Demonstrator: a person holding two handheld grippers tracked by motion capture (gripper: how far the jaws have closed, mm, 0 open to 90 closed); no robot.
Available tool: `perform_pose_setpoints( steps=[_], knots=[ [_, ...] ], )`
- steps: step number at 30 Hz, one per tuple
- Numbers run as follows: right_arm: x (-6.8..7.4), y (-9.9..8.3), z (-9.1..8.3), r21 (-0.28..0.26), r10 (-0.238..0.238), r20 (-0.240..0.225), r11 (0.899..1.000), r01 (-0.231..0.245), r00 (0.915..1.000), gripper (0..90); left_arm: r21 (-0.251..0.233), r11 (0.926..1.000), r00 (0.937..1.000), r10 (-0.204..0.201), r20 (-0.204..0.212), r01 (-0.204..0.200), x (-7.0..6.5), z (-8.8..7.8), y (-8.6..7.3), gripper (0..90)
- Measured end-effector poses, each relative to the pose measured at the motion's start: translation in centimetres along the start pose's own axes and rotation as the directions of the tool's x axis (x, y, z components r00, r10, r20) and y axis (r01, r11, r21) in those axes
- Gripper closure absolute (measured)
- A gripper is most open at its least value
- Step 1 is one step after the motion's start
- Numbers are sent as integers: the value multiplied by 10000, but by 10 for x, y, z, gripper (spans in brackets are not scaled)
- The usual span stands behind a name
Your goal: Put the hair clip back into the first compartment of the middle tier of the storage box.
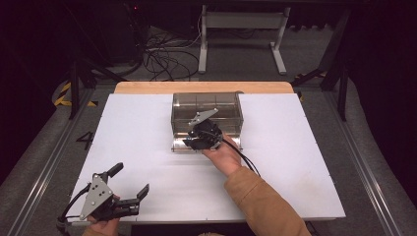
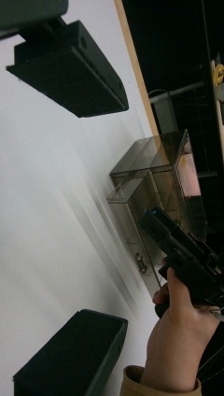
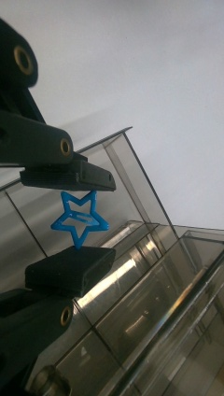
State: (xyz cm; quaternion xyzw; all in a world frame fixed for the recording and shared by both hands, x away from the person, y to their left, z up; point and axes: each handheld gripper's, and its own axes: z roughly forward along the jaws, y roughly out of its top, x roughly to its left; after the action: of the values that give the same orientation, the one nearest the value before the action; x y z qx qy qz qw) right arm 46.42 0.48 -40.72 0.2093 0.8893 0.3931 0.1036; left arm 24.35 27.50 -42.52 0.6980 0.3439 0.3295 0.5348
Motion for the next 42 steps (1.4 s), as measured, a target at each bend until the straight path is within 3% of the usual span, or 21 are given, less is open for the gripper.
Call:
perform_pose_setpoints(
  steps=[16, 24, 42],
  knots=[
    [2, 0, 9, 285, 43, 150, 9996, -47, 9999, 608, -3, 10000, 10000, -14, 16, 14, 0, 0, 0, 17],
    [3, 1, 8, 178, -7, 235, 9998, 3, 9997, 553, -18, 10000, 10000, -26, 16, 26, 0, 0, 0, 18],
    [8, 7, -26, -643, -68, 345, 9979, 90, 9994, 420, -27, 10000, 10000, -85, 20, 86, 0, 0, 0, 18]
  ],
)
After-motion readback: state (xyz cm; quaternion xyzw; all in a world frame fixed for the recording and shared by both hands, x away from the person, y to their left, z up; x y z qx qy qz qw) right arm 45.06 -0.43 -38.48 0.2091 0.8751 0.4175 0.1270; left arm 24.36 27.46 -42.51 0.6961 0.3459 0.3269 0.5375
